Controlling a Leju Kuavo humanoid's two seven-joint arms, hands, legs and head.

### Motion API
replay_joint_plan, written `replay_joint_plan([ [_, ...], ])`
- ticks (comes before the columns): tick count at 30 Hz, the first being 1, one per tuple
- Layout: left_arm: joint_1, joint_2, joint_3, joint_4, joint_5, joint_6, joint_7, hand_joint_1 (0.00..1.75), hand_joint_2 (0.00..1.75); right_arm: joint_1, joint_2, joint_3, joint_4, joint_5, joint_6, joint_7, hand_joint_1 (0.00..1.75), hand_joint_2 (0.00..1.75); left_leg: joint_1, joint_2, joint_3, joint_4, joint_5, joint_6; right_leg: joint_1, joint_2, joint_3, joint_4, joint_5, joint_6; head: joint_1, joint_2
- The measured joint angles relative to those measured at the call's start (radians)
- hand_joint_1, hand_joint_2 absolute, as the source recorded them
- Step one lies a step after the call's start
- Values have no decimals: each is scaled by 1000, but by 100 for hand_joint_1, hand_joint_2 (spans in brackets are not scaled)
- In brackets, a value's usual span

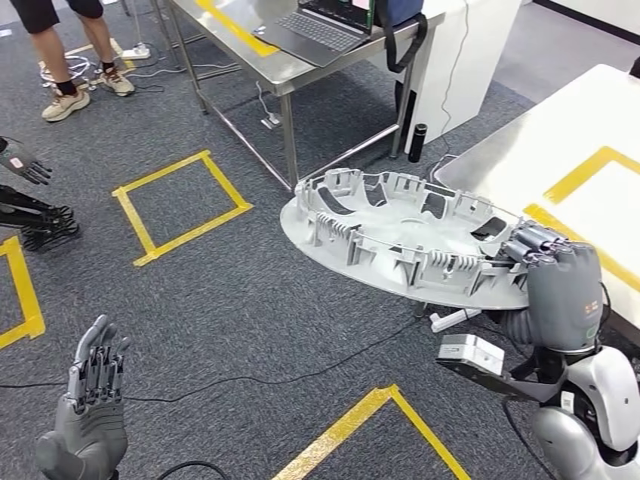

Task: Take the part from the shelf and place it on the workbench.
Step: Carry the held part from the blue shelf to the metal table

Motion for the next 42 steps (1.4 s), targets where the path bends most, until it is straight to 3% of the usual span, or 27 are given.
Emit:
replay_joint_plan([
  [1, 2, 0, 2, -1, 1, 0, -1, 0, 0, -1, 0, 2, 0, 3, 1, 1, 175, 175, -1, -13, 11, -26, 4, 4, -3, 11, -3, 0, 2, 3, 0, 0],
  [2, 3, 0, 4, -2, 1, -1, -1, 0, 0, -1, 0, 4, 0, 5, 2, 3, 175, 175, -2, -12, 15, -32, 2, 5, -5, 22, -7, -1, 5, 8, -1, 0],
  [3, 4, 0, 6, -3, 2, -2, -2, 0, 0, -2, 0, 5, 0, 7, 2, 4, 175, 175, -3, -2, 18, -39, 4, 6, -8, 33, -10, -2, 7, 14, -2, 0],
  [4, 3, 0, 8, -4, 3, -3, -1, 0, 0, -1, 0, 6, 0, 7, 3, 5, 175, 175, -2, 11, 20, -47, 7, 8, -8, 27, -15, -1, 5, 19, -1, 0],
  [6, 3, -2, 10, -6, 3, -5, -2, 0, 0, -5, 0, 9, -2, 7, 4, 6, 175, 175, 3, 38, 27, -65, 15, 13, -4, -25, -42, 43, -27, 27, 4, 0],
  [8, 5, -4, 12, -7, 3, -8, 0, 0, 0, -10, 1, 12, -2, 7, 5, 7, 175, 175, 3, 65, 28, -69, 17, 16, -5, -83, -98, 160, -89, 35, 8, 0],
  [10, 7, -7, 15, -7, 3, -15, 2, 0, 0, -11, 1, 16, -2, 7, 5, 10, 175, 175, 4, 94, 28, -68, 15, 16, -10, -97, -141, 257, -119, 46, 8, 0],
  [11, 7, -8, 17, -7, 3, -19, 2, 0, 0, -11, 1, 18, -2, 7, 5, 12, 175, 175, 6, 107, 28, -67, 13, 14, -13, -101, -139, 256, -108, 51, 8, 0],
  [12, 7, -10, 18, -7, 3, -22, 3, 0, 0, -11, 1, 20, -2, 7, 5, 14, 175, 175, 7, 120, 28, -65, 11, 10, -16, -108, -115, 215, -81, 55, 8, 0],
  [14, 6, -13, 23, -7, 3, -28, 3, 0, 0, -12, 1, 23, -2, 6, 4, 17, 175, 175, 9, 141, 28, -56, 3, -1, -16, -146, -37, 78, -27, 60, 9, 0],
  [16, 6, -16, 28, -7, 3, -34, 2, 0, 0, -13, 1, 23, -2, 6, 3, 19, 175, 175, 5, 159, 28, -45, -4, -13, -11, -169, 7, 1, -10, 51, 7, 0],
  [19, 4, -19, 36, -7, 3, -42, 2, 0, 0, -11, 1, 23, -3, 4, 1, 20, 175, 175, 5, 179, 32, -37, -12, -24, -9, -142, 5, -1, -10, 27, 5, 0],
  [21, 2, -21, 39, -7, 3, -45, 1, 0, 0, -11, 1, 23, -4, 2, 1, 20, 175, 175, 10, 144, 17, 13, -48, -33, -12, -121, 6, -1, -7, 14, 3, 0],
  [23, 2, -23, 42, -7, 3, -47, 0, 0, 0, -11, 1, 24, -5, 2, 1, 19, 175, 175, 12, 93, -33, 136, -117, -38, -13, -100, 5, -2, -6, 7, 1, 0],
  [24, 2, -23, 44, -7, 3, -48, 0, 0, 0, -11, 1, 24, -5, 2, 1, 19, 175, 175, 12, 82, -63, 202, -146, -37, -12, -87, 5, -2, -5, 5, 1, 0],
  [25, 3, -24, 45, -7, 3, -50, 0, 0, 0, -11, 1, 24, -5, 2, 2, 19, 175, 175, 12, 77, -85, 247, -158, -35, -11, -74, 5, -1, -5, 4, 1, 0],
  [26, 3, -24, 47, -6, 3, -51, 0, 0, 0, -11, 1, 24, -5, 1, 2, 19, 175, 175, 12, 75, -92, 259, -151, -32, -9, -61, 5, -1, -4, 3, 1, 0],
  [27, 3, -24, 49, -6, 3, -52, 0, 0, 0, -11, 1, 24, -5, 0, 2, 19, 175, 175, 11, 72, -83, 231, -124, -26, -7, -46, 6, -1, -4, 3, 1, 0],
  [28, 2, -25, 50, -6, 3, -52, 0, 0, 0, -11, 1, 24, -5, 0, 2, 19, 175, 175, 10, 61, -57, 170, -83, -19, -6, -32, 7, -1, -4, 3, 1, 0],
  [30, 2, -25, 53, -6, 3, -52, 0, 0, 0, -12, 1, 24, -5, -1, 2, 19, 175, 175, 10, 16, -1, 37, -21, -4, -5, -8, 6, 0, -2, 6, 2, 0],
  [32, 2, -27, 56, -7, 3, -53, 0, 0, 0, -12, 1, 24, -5, -1, 1, 19, 175, 175, 9, -9, 22, -21, -10, 2, -9, 14, -3, 1, 3, 15, 2, 0],
  [34, 1, -28, 58, -7, 3, -53, 0, 0, 0, -12, 1, 23, -5, -1, 1, 19, 175, 175, 10, 10, 26, -36, -8, 2, -14, 34, -12, -1, 8, 27, 2, 0],
  [36, -1, -31, 59, -7, 3, -54, 0, 0, 0, -11, 1, 23, -5, -2, 1, 19, 175, 175, 14, 36, 31, -52, 0, 6, -10, 2, -31, 22, -11, 38, 6, 0],
  [38, -1, -35, 62, -7, 3, -57, 0, 0, 0, -12, 2, 23, -5, -3, 0, 19, 175, 175, 15, 62, 33, -60, 4, 10, -6, -65, -82, 126, -70, 46, 12, 0],
  [40, 1, -39, 63, -6, 2, -61, 1, 0, 0, -11, 2, 23, -5, -5, 0, 18, 175, 175, 13, 90, 32, -60, 4, 12, -7, -96, -137, 248, -117, 53, 14, 0],
  [41, 2, -40, 63, -6, 1, -62, 1, 0, 0, -10, 2, 23, -5, -5, 0, 18, 175, 175, 13, 103, 33, -60, 3, 11, -8, -100, -146, 268, -117, 55, 15, 0],
  [42, 2, -41, 64, -6, 0, -64, 1, 0, 0, -9, 2, 23, -5, -6, 1, 17, 175, 175, 13, 116, 34, -60, 1, 10, -9, -104, -134, 248, -98, 57, 15, 0],
])
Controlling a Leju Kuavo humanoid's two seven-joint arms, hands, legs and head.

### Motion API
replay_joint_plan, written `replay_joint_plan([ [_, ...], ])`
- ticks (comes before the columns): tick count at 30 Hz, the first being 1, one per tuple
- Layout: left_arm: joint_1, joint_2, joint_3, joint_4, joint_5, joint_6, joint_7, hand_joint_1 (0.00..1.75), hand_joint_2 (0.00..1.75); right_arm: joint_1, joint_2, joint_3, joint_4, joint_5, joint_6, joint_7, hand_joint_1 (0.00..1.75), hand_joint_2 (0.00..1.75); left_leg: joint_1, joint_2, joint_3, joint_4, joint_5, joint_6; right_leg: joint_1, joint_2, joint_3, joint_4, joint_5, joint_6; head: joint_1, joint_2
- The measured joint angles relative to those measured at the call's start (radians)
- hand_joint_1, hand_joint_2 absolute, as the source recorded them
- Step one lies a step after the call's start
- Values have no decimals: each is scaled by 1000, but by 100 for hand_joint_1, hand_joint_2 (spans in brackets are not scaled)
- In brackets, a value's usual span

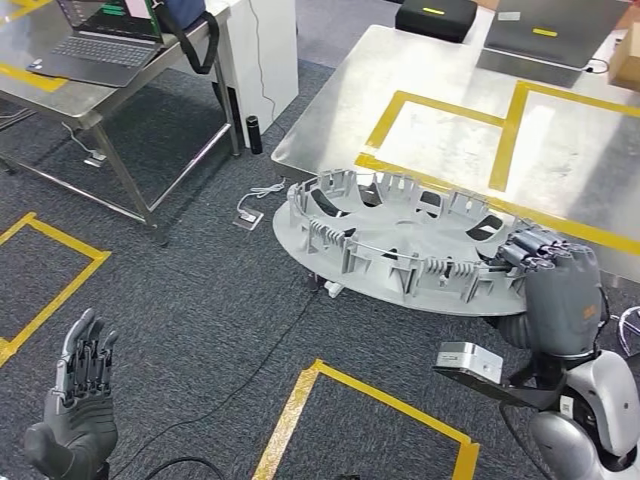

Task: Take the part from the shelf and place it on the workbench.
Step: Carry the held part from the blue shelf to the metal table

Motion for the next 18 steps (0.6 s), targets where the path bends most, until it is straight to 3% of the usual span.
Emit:
replay_joint_plan([
  [2, 0, -3, 1, 0, -1, -2, 0, 0, 0, 1, 0, 0, 0, -2, 0, 0, 175, 175, 0, 23, 4, 2, -5, -6, 0, -31, 72, -134, 60, 2, 0, 0],
  [4, 0, -5, 2, 0, -2, -3, 0, 0, 0, 1, 0, -1, 0, -5, 0, 0, 175, 175, -6, 40, 6, 7, -11, -16, 4, -61, 135, -244, 93, -8, -1, 0],
  [5, 0, -5, 2, 0, -2, -4, 0, 0, 0, 1, 0, -1, 0, -6, 0, 0, 175, 175, -9, 49, 7, 10, -13, -21, 7, -65, 145, -261, 93, -15, -2, 0],
  [7, 0, -6, 2, 0, -4, -6, 0, 0, 0, 2, 0, -2, 0, -7, 0, 0, 175, 175, -10, 64, 10, 11, -16, -29, 9, -43, 144, -258, 95, -31, -2, 0],
  [8, 0, -6, 3, 0, -4, -6, 1, 0, 0, 3, 0, -2, 0, -6, 0, 0, 175, 175, -8, 55, 10, 17, -24, -34, 8, -34, 143, -258, 96, -37, -3, 0],
  [10, 0, -6, 3, 0, -6, -6, 1, 0, 0, 2, 0, -2, 0, -2, -1, 0, 175, 175, -3, 9, -12, 75, -67, -44, 3, -19, 143, -260, 100, -49, -4, 0],
  [12, 2, -6, 4, 0, -7, -6, 1, 0, 0, 2, 0, -1, 0, 11, -2, 1, 175, 175, 0, -32, -70, 206, -132, -48, 4, -6, 142, -260, 100, -56, -5, 0],
  [13, 3, -6, 5, 0, -7, -6, 1, 0, 0, 2, 1, 0, 0, 18, -2, 2, 175, 175, -1, -37, -101, 269, -155, -47, 5, 2, 142, -259, 100, -57, -5, 0],
  [14, 3, -6, 6, 0, -7, -6, 1, 0, 0, 2, 1, 0, 0, 24, -2, 3, 175, 175, -1, -39, -120, 305, -160, -45, 7, 8, 142, -259, 100, -58, -5, 0],
  [15, 3, -6, 7, 0, -7, -6, 2, 0, 0, 2, 1, 0, 0, 29, -2, 5, 175, 175, -2, -39, -123, 304, -144, -41, 9, 15, 142, -258, 100, -59, -5, 0],
  [16, 3, -6, 8, 0, -8, -6, 2, 0, 0, 2, 2, 0, 0, 32, -2, 5, 175, 175, -3, -40, -109, 264, -111, -35, 11, 22, 143, -257, 100, -59, -5, 0],
  [18, 2, -6, 9, 0, -8, -7, 2, 0, 0, 2, 4, 0, 0, 40, -3, 7, 175, 175, -8, -48, -53, 130, -36, -17, 16, 32, 145, -256, 99, -59, -4, 0],
])
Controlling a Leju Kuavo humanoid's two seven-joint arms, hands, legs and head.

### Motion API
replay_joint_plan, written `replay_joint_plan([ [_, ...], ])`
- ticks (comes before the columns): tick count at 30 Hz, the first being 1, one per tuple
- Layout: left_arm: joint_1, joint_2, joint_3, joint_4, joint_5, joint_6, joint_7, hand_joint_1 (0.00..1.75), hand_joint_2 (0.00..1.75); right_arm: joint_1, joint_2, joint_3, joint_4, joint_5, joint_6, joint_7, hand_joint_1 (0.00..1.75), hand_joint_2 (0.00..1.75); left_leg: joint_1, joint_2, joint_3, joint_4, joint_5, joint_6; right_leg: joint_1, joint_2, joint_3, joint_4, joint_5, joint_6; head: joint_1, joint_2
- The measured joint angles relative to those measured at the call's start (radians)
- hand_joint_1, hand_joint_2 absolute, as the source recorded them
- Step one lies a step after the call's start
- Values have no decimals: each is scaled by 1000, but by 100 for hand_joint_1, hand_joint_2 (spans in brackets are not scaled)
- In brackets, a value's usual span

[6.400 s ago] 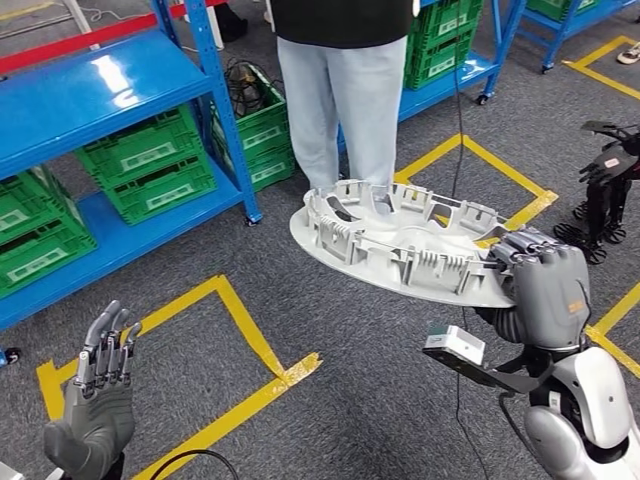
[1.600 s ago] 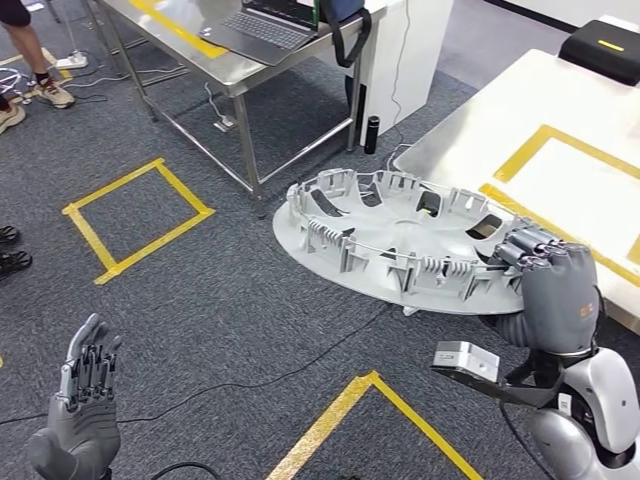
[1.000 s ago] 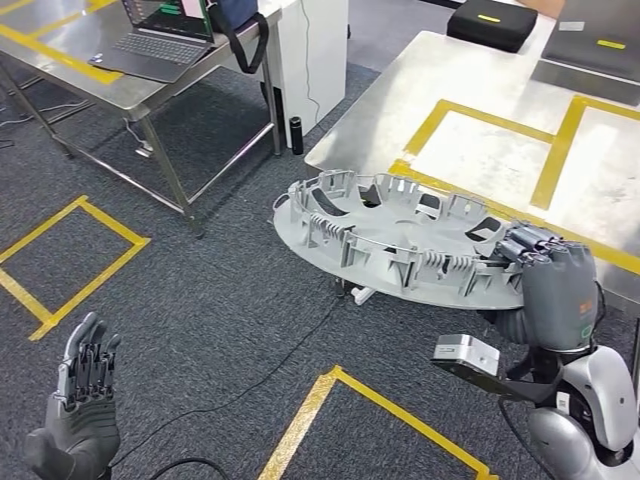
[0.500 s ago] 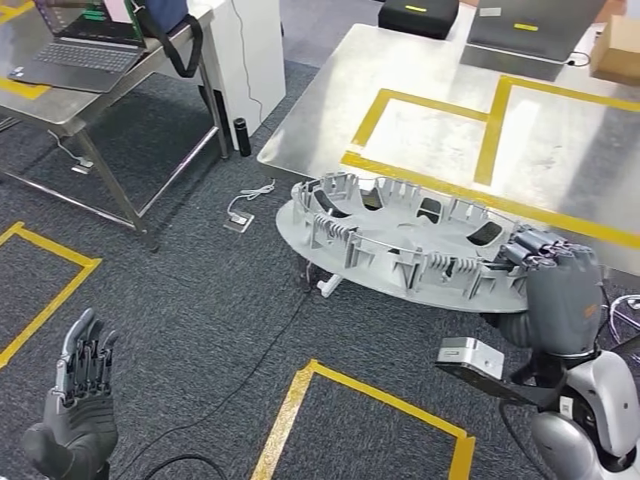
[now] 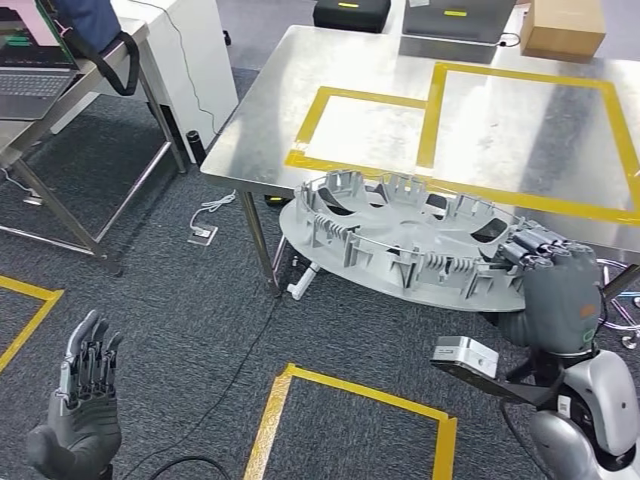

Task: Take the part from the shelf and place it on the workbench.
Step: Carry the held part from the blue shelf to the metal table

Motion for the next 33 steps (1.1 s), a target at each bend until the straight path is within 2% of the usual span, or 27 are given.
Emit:
replay_joint_plan([
  [1, 0, 0, 0, 0, 0, -1, 1, 0, 0, 0, 1, 0, 0, 4, -1, 1, 175, 175, -2, -5, 23, -58, 22, 6, 1, 3, -2, 2, -1, 1, 0, 0],
  [2, -1, -1, 1, 0, -1, -2, 1, 0, 0, -1, 1, 0, 0, 6, -2, 3, 175, 175, -3, -9, 36, -93, 31, 2, 2, 5, -5, 4, -1, 1, 1, 0],
  [4, 0, -3, 2, -1, -1, -4, 3, 0, 0, -1, 2, 0, 0, 7, -4, 5, 175, 175, -5, -12, 40, -113, 32, -10, 0, 7, -12, 8, -1, 3, 1, 0],
  [5, 0, -4, 3, 0, -1, -5, 3, 0, 0, -1, 2, 1, 0, 7, -5, 5, 175, 175, -7, -12, 39, -112, 32, -15, -2, 6, -13, 8, 0, 3, 1, 0],
  [10, -1, -5, 6, 0, -1, -5, 3, 0, 0, -2, 2, 2, 0, 4, -5, 5, 175, 175, -10, -13, 36, -109, 33, -5, -5, 6, -12, 3, 4, 11, 1, 0],
  [16, -1, -5, 7, 0, -1, -5, 3, 0, 0, -2, 2, 4, 0, -4, -6, 2, 175, 175, -11, -13, 35, -108, 34, -1, -6, 6, -12, 0, 7, 16, 1, 0],
  [33, -1, -5, 8, 0, 0, -5, 4, 0, 0, -3, 2, 10, 0, -10, -6, -1, 175, 175, -8, -13, 35, -109, 35, -2, -4, 6, -12, 1, 7, 16, 1, 0],
])
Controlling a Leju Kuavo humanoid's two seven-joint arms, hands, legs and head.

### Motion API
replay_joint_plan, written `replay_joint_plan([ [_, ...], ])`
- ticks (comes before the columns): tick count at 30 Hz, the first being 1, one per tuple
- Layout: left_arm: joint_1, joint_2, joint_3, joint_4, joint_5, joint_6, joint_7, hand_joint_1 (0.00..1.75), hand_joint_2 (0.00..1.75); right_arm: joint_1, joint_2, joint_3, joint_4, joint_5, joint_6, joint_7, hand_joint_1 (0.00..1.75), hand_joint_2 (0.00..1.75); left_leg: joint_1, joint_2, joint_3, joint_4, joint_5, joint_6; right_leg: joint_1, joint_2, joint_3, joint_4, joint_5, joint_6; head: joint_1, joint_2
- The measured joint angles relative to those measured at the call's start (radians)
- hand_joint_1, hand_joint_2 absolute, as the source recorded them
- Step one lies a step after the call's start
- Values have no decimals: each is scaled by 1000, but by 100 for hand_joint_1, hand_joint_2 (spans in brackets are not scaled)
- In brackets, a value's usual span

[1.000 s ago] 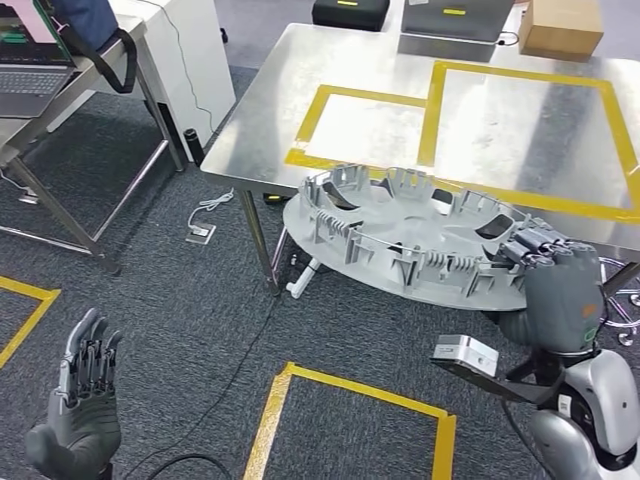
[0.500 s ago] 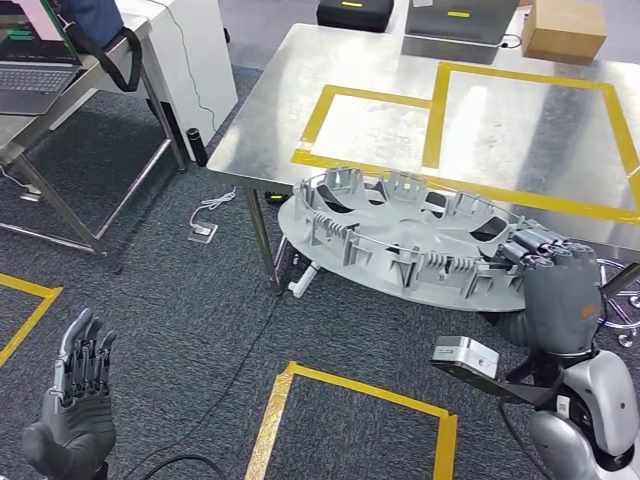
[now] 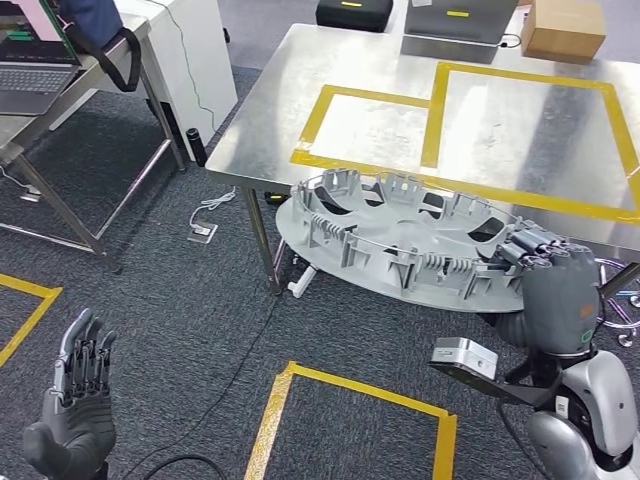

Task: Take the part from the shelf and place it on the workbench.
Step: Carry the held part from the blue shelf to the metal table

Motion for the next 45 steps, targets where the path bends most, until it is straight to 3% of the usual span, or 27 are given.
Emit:
replay_joint_plan([
  [9, 0, 0, 0, 0, 3, 0, 4, 0, 0, 0, 0, 0, 0, -10, -2, -5, 175, 175, -1, 0, 0, 1, 0, 1, -1, 0, 0, -1, 0, 1, 0, 0],
  [14, 0, 0, 0, 0, 8, 0, 12, 0, 0, 2, 0, -2, 1, -21, -5, -9, 175, 175, -5, 0, -2, 7, -2, 8, -4, 0, 0, -2, 3, 7, 0, 0],
  [17, -1, 0, 0, 0, 8, 0, 13, 0, 0, 3, 0, -7, 1, -25, -5, -14, 175, 175, -3, 3, 2, -8, 5, 19, -5, -1, -3, -3, 1, 15, 0, 0],
  [19, -3, 0, 0, 0, 9, 0, 13, 0, 0, 3, 0, -11, 1, -26, -6, -16, 175, 175, 5, 8, 9, -24, 15, 27, -4, -13, -28, 44, -31, 23, 3, 0],
  [22, -4, -1, 1, 1, 10, 0, 13, 0, 0, 3, 0, -16, 3, -28, -9, -18, 175, 175, 10, 15, 9, -28, 17, 30, -13, -27, -115, 228, -118, 38, 6, 0],
  [23, -4, -1, 1, 2, 10, 0, 13, 0, 0, 4, 0, -16, 5, -28, -9, -18, 175, 175, 11, 17, 10, -28, 16, 28, -17, -29, -134, 267, -127, 43, 6, 0],
  [24, -4, -1, 1, 3, 10, 0, 13, 0, 0, 5, 0, -17, 7, -28, -9, -19, 175, 175, 15, 19, 10, -27, 14, 25, -21, -30, -135, 267, -115, 48, 6, 0],
  [25, -4, -1, 1, 3, 10, 0, 13, 0, 0, 6, 0, -17, 8, -29, -9, -19, 175, 175, 19, 20, 12, -24, 11, 19, -25, -33, -115, 227, -87, 53, 6, 0],
  [27, -5, -1, 1, 4, 11, 0, 13, 0, 0, 6, 0, -18, 10, -29, -9, -20, 175, 175, 24, 20, 11, -11, -1, 1, -32, -43, -42, 90, -29, 66, 8, 0],
  [29, -6, -1, 1, 4, 11, 0, 14, 0, 0, 5, 0, -19, 12, -30, -10, -22, 175, 175, 21, 20, 7, 4, -10, -15, -34, -44, -1, 18, -17, 58, 9, 0],
  [32, -7, 0, 0, 4, 11, 0, 14, 0, 0, 6, 0, -21, 14, -30, -12, -22, 175, 175, 22, 20, 9, 8, -16, -27, -31, -38, 1, 23, -26, 26, 3, 0],
  [34, -8, 0, 0, 4, 11, 0, 14, 0, 0, 7, 0, -24, 14, -30, -12, -23, 175, 175, 25, 19, -7, 52, -44, -34, -31, -36, 7, 23, -29, 13, 0, 0],
  [37, -8, 0, 0, 4, 12, 0, 13, 0, 0, 6, 0, -25, 15, -29, -12, -24, 175, 175, 25, 19, -110, 251, -124, -37, -23, -34, 13, 23, -35, 0, -6, 0],
  [38, -7, 0, 0, 5, 13, 0, 13, 0, 0, 6, 0, -25, 16, -29, -12, -24, 175, 175, 24, 19, -141, 301, -132, -34, -19, -32, 16, 23, -38, -3, -6, 0],
  [39, -7, 0, 0, 5, 14, 0, 13, 0, 0, 7, 0, -25, 16, -29, -12, -24, 175, 175, 21, 18, -154, 313, -119, -28, -15, -30, 20, 23, -41, -6, -7, 0],
  [40, -7, 0, 0, 5, 14, 0, 13, 0, 0, 6, 1, -25, 17, -29, -12, -24, 175, 175, 18, 17, -148, 285, -87, -20, -11, -28, 26, 23, -44, -9, -7, 0],
  [42, -7, 0, 0, 5, 14, 0, 13, 0, 0, 6, 1, -25, 17, -29, -11, -25, 175, 175, 7, 13, -99, 158, -7, 7, -4, -25, 38, 22, -52, -12, -7, 0],
  [43, -7, 0, 0, 5, 15, 0, 13, 0, 0, 5, 1, -25, 17, -29, -11, -25, 175, 175, 2, 11, -74, 99, 17, 19, -1, -23, 42, 22, -55, -11, -5, 0],
  [45, -8, 0, 0, 5, 15, 0, 12, 0, 0, 4, 1, -25, 17, -29, -12, -24, 175, 175, -5, 9, -50, 43, 22, 33, -2, -22, 41, 19, -58, -4, -4, 0],
])
